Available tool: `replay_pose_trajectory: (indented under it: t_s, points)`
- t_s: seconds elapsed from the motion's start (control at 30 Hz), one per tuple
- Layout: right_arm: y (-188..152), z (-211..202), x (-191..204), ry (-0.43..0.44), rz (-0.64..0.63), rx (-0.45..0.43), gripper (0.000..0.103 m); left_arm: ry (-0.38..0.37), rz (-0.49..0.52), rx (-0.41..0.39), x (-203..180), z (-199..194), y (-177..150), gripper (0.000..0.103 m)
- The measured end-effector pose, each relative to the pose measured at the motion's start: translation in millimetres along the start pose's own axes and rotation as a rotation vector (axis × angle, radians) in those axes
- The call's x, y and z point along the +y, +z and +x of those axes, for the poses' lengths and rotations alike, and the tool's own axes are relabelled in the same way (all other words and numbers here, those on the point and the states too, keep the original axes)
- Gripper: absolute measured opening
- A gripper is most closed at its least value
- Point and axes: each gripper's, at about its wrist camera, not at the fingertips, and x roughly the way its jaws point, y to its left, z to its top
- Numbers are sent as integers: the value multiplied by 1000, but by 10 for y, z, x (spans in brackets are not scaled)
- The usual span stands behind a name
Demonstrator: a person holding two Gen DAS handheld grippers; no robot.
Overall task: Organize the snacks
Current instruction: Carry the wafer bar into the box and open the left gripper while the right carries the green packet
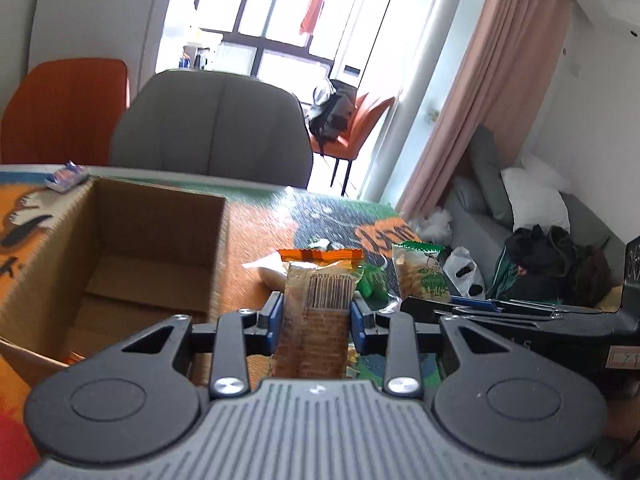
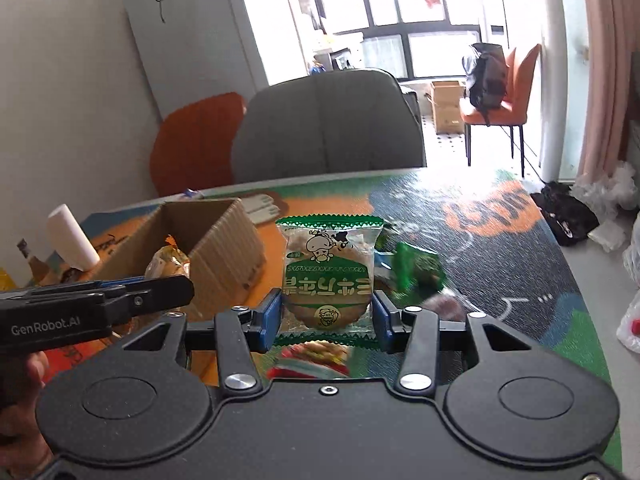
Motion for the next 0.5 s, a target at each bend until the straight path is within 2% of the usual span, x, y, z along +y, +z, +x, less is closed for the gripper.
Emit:
replay_pose_trajectory:
  t_s: [0.5]
  points:
    - [119, 200, 512, 72, -11, -17, 45, 43, -56, -65, 537, -300, 198, 33]
